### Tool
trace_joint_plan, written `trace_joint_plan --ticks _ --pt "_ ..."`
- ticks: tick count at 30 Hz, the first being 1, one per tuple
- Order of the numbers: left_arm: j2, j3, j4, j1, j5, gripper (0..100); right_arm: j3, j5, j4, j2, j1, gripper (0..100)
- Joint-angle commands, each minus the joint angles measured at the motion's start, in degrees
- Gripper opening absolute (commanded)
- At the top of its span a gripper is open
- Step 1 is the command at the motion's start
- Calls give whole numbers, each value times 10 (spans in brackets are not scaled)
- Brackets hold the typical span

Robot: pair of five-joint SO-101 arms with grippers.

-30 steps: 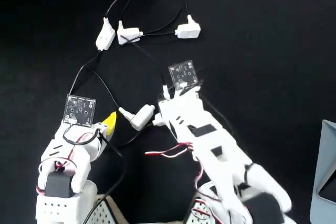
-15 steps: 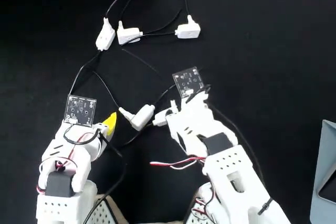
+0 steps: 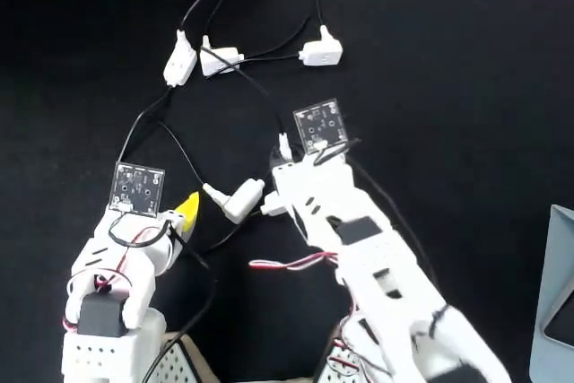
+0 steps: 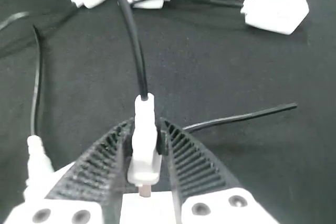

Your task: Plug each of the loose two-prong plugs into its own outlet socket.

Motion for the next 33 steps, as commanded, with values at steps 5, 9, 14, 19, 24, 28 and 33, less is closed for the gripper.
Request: trace_joint_plan --ticks 5,9,14,19,24,28,33 --pt "-4 -4 -11 -3 0 248 -22 4 61 50 -6 11" --pt "-4 -4 -11 -3 0 248 -48 4 182 31 -5 11" --pt "-4 -4 -11 -3 0 248 -66 4 301 -40 -6 11" --pt "-4 -12 -14 -3 2 248 -68 4 349 -158 -6 11" --pt "-3 -73 -15 0 4 248 -70 2 392 -312 -42 11" --pt "-2 -102 -15 3 15 248 -71 0 431 -425 -120 11" --pt "-4 -119 -15 3 63 249 -65 0 452 -499 -190 11"
